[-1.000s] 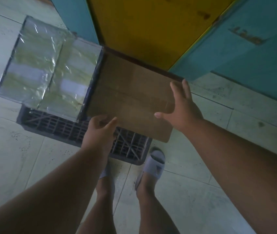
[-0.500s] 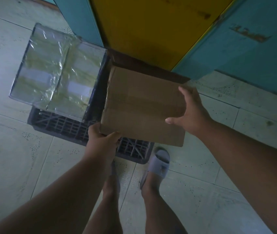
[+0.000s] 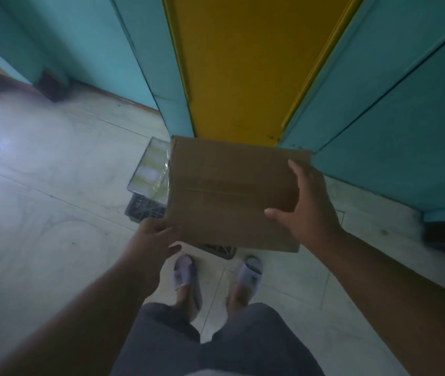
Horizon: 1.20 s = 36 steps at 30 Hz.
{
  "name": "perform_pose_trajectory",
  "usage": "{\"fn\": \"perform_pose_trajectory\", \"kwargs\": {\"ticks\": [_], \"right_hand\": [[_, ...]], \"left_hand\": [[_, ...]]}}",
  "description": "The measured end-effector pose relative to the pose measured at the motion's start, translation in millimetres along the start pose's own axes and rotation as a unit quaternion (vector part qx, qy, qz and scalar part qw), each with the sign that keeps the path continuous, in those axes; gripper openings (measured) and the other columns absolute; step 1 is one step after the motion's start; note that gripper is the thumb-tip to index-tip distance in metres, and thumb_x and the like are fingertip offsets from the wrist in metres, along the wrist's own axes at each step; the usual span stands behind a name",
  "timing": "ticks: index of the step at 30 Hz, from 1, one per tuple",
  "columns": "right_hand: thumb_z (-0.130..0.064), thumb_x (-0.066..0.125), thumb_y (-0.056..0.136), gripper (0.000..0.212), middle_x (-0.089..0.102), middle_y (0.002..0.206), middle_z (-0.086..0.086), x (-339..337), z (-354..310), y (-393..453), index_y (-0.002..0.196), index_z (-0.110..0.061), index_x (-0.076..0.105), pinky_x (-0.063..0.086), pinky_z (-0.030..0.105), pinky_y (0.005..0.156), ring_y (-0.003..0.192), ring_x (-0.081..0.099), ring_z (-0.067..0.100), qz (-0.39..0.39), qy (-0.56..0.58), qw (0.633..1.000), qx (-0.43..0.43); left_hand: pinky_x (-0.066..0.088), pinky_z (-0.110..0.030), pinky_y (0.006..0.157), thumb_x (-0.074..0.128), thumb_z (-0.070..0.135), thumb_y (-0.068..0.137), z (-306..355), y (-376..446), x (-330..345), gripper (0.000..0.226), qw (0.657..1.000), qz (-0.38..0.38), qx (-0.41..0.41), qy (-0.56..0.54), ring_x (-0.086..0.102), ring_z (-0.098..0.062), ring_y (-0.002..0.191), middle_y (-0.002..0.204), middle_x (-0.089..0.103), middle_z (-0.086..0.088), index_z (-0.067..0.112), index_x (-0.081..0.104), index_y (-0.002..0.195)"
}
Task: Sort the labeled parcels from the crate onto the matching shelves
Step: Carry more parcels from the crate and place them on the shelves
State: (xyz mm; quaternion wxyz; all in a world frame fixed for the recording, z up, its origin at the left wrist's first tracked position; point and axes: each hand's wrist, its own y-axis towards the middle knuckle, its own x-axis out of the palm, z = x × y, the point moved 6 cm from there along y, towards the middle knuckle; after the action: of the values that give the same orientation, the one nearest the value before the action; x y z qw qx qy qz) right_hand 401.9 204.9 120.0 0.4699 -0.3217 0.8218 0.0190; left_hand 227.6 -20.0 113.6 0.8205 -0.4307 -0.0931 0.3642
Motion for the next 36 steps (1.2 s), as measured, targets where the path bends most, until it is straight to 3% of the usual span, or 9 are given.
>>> {"fn": "perform_pose_trajectory", "kwargs": {"ticks": [4,9,14,17,21,24,27,32,36], "right_hand": [[-0.039,0.088,0.07,0.119,0.023,0.162,0.003,-66,-52,-27,0.159,-0.031,0.009,0.036,0.041,0.111,0.145,0.03,0.023,0.045,0.041,0.997,-0.05],[-0.031,0.088,0.072,0.12,0.022,0.163,-0.009,-124,-95,-60,0.158,-0.036,0.005,0.028,0.038,0.118,0.147,0.026,0.011,0.089,0.114,0.988,-0.054],[-0.036,0.088,0.072,0.071,0.055,0.13,-0.003,-150,-118,-102,0.131,-0.027,0.049,0.052,0.026,0.079,0.117,0.057,0.016,0.177,0.129,0.976,0.001],[-0.046,0.085,0.072,0.057,0.06,0.12,-0.008,-149,-128,-123,0.117,-0.029,0.054,0.056,0.037,0.087,0.109,0.061,0.015,0.198,0.175,0.964,0.024],[-0.065,0.072,0.072,0.073,0.057,0.135,-0.006,-139,-148,-140,0.135,-0.031,0.054,0.043,0.046,0.108,0.124,0.054,0.015,0.1,0.389,0.916,0.007],[-0.047,0.075,0.075,0.077,0.056,0.142,-0.01,-133,-166,-152,0.145,-0.034,0.046,0.041,0.041,0.108,0.13,0.052,0.011,-0.003,0.451,0.891,-0.052],[-0.026,0.081,0.075,0.064,0.064,0.131,-0.001,-131,-170,-154,0.133,-0.028,0.053,0.054,0.031,0.083,0.11,0.066,0.013,0.049,0.478,0.877,-0.011],[-0.052,0.071,0.085,0.054,0.069,0.097,0.01,-146,-175,-154,0.104,-0.003,0.059,0.056,0.039,0.067,0.082,0.068,0.025,0.214,0.379,0.891,0.129],[-0.051,0.056,0.096,0.039,0.07,0.103,0.003,-150,-188,-155,0.106,-0.015,0.067,0.05,0.037,0.071,0.088,0.067,0.023,0.146,0.468,0.868,0.08]], "left_hand": [[0.053,-0.044,0.09,0.055,-0.004,0.095,52,-48,-29,0.023,0.996,0.033,0.084,0.017,0.062,-0.025,0.082,0.085,0.064,-0.011,0.012,0.061,0.08],[0.055,-0.051,0.094,0.064,0.009,0.091,94,-78,-59,0.026,0.986,0.018,0.157,0.05,0.066,-0.028,0.103,0.111,0.071,-0.005,0.019,0.065,0.115],[0.053,-0.049,0.082,0.073,0.048,0.068,121,-94,-82,0.046,0.97,-0.017,0.239,0.043,0.064,-0.024,0.086,0.093,0.072,-0.002,0.025,0.07,0.108],[0.044,-0.04,0.076,0.064,0.06,0.071,137,-111,-98,0.035,0.957,-0.02,0.281,0.072,0.058,-0.021,0.079,0.085,0.069,0.003,0.03,0.071,0.089],[0.052,-0.045,0.085,0.061,0.057,0.089,157,-120,-129,0.034,0.957,0.006,0.289,0.022,0.067,-0.028,0.088,0.087,0.073,-0.003,0.029,0.074,0.074],[0.055,-0.056,0.093,0.058,0.074,0.074,164,-116,-143,0.037,0.961,-0.021,0.274,0.01,0.071,-0.031,0.098,0.103,0.074,-0.006,0.041,0.075,0.079],[0.055,-0.053,0.094,0.064,0.063,0.081,170,-123,-153,0.034,0.963,-0.045,0.266,-0.012,0.07,-0.028,0.101,0.111,0.073,-0.004,0.033,0.073,0.094],[0.051,-0.043,0.099,0.06,0.026,0.098,183,-137,-155,0.014,0.95,-0.072,0.302,-0.043,0.068,-0.02,0.1,0.109,0.074,-0.001,0.028,0.073,0.103],[0.051,-0.038,0.09,0.051,0.02,0.103,187,-145,-160,0.024,0.936,-0.131,0.315,-0.088,0.067,-0.02,0.103,0.111,0.074,0.002,0.028,0.069,0.118]]}}
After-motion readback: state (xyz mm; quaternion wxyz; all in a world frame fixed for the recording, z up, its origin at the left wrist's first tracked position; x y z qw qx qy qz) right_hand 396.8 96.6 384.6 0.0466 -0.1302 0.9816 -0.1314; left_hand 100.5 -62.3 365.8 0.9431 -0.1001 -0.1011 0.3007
